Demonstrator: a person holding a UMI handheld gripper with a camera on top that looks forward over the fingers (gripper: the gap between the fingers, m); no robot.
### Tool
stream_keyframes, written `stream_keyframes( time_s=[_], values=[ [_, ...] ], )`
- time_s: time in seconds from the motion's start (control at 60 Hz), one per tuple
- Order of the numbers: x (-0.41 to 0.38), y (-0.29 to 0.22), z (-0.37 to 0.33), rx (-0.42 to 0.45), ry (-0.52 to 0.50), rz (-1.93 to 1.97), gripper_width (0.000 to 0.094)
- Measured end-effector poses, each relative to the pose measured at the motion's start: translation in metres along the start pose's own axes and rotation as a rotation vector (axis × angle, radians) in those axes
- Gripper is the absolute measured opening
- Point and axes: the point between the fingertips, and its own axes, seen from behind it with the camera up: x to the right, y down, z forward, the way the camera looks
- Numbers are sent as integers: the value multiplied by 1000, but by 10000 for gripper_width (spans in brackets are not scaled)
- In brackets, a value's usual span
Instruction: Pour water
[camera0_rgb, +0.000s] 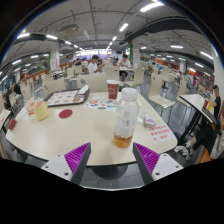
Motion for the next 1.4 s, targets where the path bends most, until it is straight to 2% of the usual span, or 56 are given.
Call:
stream_keyframes(
  time_s=[0.15,0.317,0.35,0.383,0.433,0.633,0.817,1.017,1.2,1.4],
  values=[
    [36,-26,45,70,22,3,850],
    [44,-48,94,107,22,26,838],
    [43,-50,100,113,16,27,805],
    [41,-51,108,116,11,24,729],
    [45,-53,114,127,29,23,552],
    [44,-58,117,156,45,29,446],
    [45,-59,119,145,57,29,442],
    [45,-78,117,133,138,-21,442],
    [14,-151,99,196,245,-225,442],
    [-78,-248,93,250,454,-667,443]
  ],
)
